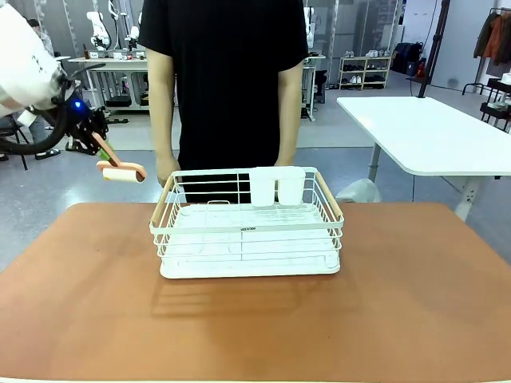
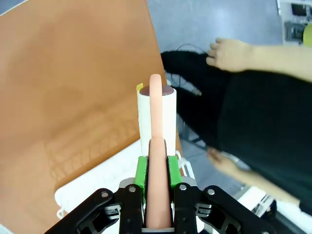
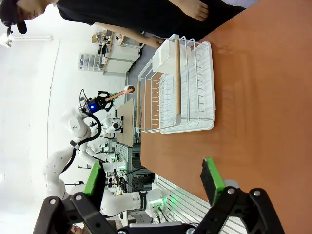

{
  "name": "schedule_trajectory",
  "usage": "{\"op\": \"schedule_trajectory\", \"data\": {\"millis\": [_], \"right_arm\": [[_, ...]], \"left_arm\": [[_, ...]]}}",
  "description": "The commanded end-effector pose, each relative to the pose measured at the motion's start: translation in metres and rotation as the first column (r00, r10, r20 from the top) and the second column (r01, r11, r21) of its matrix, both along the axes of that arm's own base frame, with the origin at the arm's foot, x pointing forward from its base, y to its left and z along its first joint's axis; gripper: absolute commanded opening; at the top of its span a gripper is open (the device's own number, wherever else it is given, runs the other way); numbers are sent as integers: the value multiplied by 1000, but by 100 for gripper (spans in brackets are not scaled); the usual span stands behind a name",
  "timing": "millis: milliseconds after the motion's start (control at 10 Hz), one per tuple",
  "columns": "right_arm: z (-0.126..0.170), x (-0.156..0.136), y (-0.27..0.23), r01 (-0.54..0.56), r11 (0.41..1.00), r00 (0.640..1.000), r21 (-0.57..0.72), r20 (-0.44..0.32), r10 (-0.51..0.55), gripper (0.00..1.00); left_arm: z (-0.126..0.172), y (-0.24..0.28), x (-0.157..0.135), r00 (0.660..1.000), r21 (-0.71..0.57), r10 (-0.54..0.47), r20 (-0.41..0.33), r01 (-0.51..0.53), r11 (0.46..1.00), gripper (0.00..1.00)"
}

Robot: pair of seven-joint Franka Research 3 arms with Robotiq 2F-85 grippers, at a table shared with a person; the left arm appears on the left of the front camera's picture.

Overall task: Clean the table.
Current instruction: Place the Lint Roller down when the Dish drying rack is positioned in the middle of the table.

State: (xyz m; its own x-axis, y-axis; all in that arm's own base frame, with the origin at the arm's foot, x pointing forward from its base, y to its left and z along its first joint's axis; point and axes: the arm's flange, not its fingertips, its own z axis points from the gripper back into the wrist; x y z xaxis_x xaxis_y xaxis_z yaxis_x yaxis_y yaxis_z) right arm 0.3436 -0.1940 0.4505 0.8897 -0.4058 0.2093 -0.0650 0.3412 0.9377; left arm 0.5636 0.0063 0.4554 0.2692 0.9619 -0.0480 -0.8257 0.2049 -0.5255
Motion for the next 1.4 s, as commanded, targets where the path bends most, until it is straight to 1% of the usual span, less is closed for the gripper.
{"op": "schedule_trajectory", "data": {"millis": [0,100,200,300,400,500,600,700,800,900,1000,1200,1300], "right_arm": [[1,-4,2,5,1000,1000,15,2,-5,100],[1,-4,2,5,1000,1000,15,2,-5,100],[1,-4,2,5,1000,1000,15,2,-5,100],[1,-4,2,5,1000,1000,15,2,-5,100],[1,-4,2,5,1000,1000,15,2,-5,100],[1,-4,2,5,1000,1000,15,2,-5,100],[1,-4,2,5,1000,1000,15,2,-5,100],[1,-4,2,5,1000,1000,15,2,-5,100],[1,-4,2,5,1000,1000,15,2,-5,100],[1,-4,2,5,1000,1000,15,2,-5,100],[1,-4,2,5,1000,1000,15,2,-5,100],[1,-4,2,5,1000,1000,15,2,-5,100],[1,-4,2,5,1000,1000,15,2,-5,100]], "left_arm": [[-18,-5,-5,996,16,87,-10,-87,996,21],[-31,-2,-5,993,-2,117,-20,-117,993,21],[-47,3,-1,986,-37,167,-4,-167,985,21],[-58,7,-1,978,-84,207,-7,-207,975,21],[-68,11,-1,972,-97,236,9,-235,967,21],[-80,15,-1,972,-45,232,-21,-233,971,21],[-89,15,-2,971,-57,237,-21,-237,970,21],[-93,15,-4,973,-39,226,-34,-228,973,21],[-100,14,-8,973,25,219,-72,-217,976,21],[-98,16,-7,973,18,220,-72,-219,976,21],[-101,14,-7,968,39,230,-97,-228,973,21],[-103,13,-8,969,55,223,-109,-218,974,21],[-103,12,-8,968,55,225,-111,-220,974,35]]}}
